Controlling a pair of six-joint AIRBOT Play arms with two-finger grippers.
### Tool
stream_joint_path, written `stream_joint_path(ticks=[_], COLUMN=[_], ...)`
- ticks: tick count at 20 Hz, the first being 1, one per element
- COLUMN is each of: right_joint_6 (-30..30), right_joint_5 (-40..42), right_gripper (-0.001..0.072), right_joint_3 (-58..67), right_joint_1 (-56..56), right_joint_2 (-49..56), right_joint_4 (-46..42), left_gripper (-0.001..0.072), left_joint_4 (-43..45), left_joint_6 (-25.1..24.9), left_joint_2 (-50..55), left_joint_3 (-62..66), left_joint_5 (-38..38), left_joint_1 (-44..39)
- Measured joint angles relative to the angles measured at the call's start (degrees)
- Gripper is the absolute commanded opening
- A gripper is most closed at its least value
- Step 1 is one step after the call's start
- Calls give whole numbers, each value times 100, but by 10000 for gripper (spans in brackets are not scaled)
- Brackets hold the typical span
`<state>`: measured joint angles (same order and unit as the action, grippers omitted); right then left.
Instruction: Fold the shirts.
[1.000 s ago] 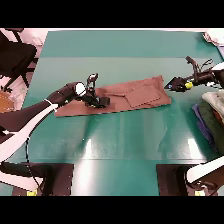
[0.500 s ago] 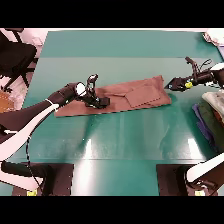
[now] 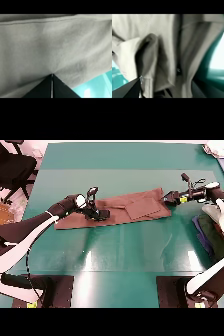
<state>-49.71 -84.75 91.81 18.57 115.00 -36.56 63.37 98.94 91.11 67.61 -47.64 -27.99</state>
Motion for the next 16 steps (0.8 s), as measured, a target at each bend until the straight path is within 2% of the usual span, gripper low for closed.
stream_joint_path(ticks=[16], right_joint_6=[275], right_joint_5=[-468], right_gripper=[720], right_joint_3=[459], right_joint_1=[-494], right_joint_2=[92], right_joint_4=[330], left_gripper=[21], left_joint_4=[2], left_joint_6=[-44], left_joint_2=[-2], left_joint_3=[0], left_joint_5=[-101], left_joint_1=[2])
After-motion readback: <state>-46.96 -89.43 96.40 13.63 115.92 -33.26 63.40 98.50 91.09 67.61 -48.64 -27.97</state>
